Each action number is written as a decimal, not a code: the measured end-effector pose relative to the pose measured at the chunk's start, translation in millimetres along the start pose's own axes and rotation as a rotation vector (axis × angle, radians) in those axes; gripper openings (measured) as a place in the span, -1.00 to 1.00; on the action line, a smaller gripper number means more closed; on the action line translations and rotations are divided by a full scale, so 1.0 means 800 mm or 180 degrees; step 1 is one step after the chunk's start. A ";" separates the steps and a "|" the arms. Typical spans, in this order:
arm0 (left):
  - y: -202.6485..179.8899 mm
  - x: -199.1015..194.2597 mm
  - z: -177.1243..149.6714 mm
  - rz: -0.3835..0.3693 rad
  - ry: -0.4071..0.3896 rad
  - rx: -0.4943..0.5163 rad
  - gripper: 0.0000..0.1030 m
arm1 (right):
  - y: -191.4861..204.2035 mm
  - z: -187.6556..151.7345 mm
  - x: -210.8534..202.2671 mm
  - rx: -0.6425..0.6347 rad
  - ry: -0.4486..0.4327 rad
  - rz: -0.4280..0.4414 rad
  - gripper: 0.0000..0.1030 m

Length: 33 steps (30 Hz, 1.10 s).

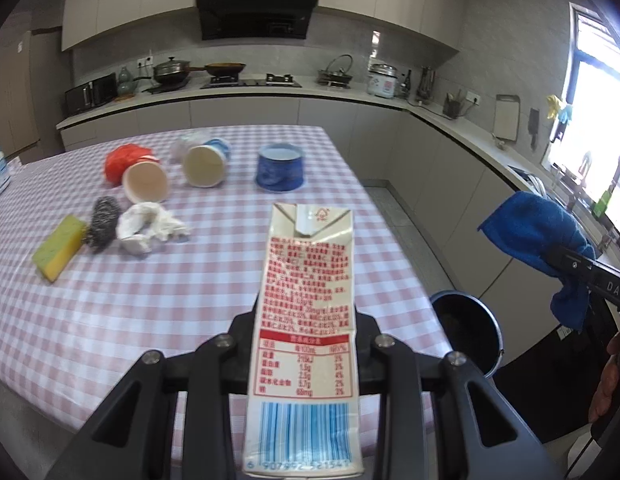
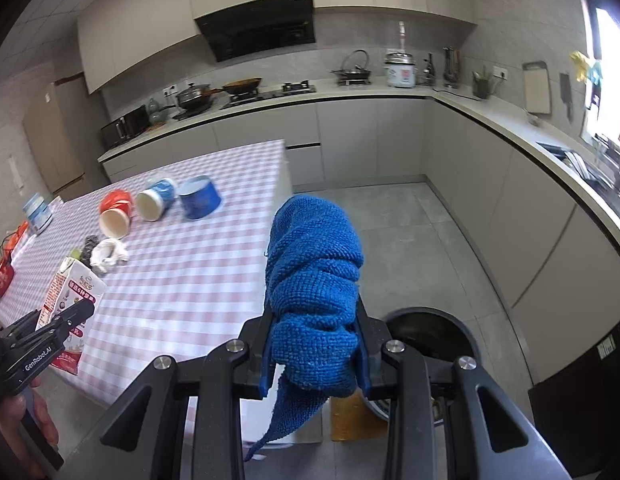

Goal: Collect trash
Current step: 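Carry the blue cloth and white-and-red carton with both tools to the bin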

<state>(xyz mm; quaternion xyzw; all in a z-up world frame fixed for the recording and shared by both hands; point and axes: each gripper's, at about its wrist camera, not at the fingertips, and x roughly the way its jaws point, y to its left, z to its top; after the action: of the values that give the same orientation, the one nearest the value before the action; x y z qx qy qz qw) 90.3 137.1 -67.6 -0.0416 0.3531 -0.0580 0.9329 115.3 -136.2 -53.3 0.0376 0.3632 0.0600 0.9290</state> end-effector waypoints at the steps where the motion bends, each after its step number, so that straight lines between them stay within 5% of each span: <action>1: -0.010 0.001 0.000 -0.0008 0.0003 0.0012 -0.36 | -0.015 -0.001 -0.003 0.0011 0.0002 -0.0010 -0.35; 17: -0.210 0.037 -0.007 -0.0229 0.0162 0.0309 -0.36 | -0.225 -0.022 -0.025 0.0170 0.0130 -0.0040 -0.35; 33: -0.321 0.108 -0.039 -0.0350 0.0563 0.0416 -0.36 | -0.316 -0.066 0.015 0.0116 0.0480 0.0048 -0.35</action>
<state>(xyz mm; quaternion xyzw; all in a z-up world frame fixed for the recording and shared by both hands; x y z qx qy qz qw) 113.8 -130.4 -116.5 0.0052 0.4267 -0.1355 0.8942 109.2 -383.5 -129.1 0.0526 0.4328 0.0630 0.8977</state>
